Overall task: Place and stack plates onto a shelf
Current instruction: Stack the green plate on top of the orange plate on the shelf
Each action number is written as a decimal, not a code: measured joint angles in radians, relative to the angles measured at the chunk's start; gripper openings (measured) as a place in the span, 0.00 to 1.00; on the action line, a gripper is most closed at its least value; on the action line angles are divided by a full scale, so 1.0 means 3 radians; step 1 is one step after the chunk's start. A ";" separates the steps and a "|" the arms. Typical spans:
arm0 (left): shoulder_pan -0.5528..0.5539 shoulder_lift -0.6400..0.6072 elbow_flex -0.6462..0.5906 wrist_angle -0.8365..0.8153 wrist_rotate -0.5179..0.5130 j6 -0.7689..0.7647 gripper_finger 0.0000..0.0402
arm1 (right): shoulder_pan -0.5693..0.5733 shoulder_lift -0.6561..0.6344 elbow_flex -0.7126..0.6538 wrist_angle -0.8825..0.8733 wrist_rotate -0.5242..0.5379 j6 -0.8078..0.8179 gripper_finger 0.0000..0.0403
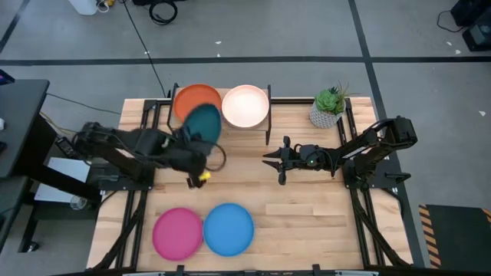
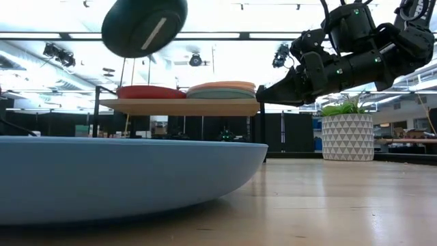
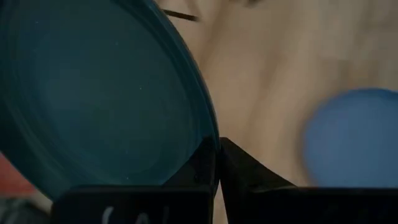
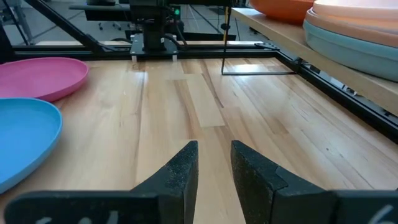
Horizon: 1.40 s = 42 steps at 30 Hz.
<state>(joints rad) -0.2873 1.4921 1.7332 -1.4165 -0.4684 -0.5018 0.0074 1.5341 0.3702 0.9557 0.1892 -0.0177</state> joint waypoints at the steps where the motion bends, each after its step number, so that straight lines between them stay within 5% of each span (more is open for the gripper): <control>1: 0.0058 -0.0041 -0.0011 -0.0038 -0.0083 0.0029 0.03 | 0.0000 0.0000 0.0000 0.0003 0.0001 0.0000 0.25; 6: 0.0456 -0.0094 -0.0018 -0.0053 -0.0358 0.0423 0.03 | -0.0001 0.0000 0.0000 0.0032 0.0001 0.0004 0.25; 21: 0.1880 0.0392 -0.0022 -0.0230 0.0130 0.1676 0.03 | 0.0000 0.0000 -0.0001 -0.0050 -0.0003 0.0013 0.25; 30: 0.2157 0.0629 -0.0022 -0.0344 0.0512 0.1906 0.06 | 0.0048 0.0000 -0.0001 -0.0049 -0.0002 0.0024 0.25; 42: 0.2141 0.0687 -0.0022 -0.0239 0.0515 0.1973 0.14 | 0.0065 0.0000 -0.0001 -0.0048 0.0005 0.0024 0.25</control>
<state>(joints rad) 0.3550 1.6981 1.7267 -1.4883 -0.3139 0.0902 0.0269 1.5341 0.3698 0.9413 0.1905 -0.0107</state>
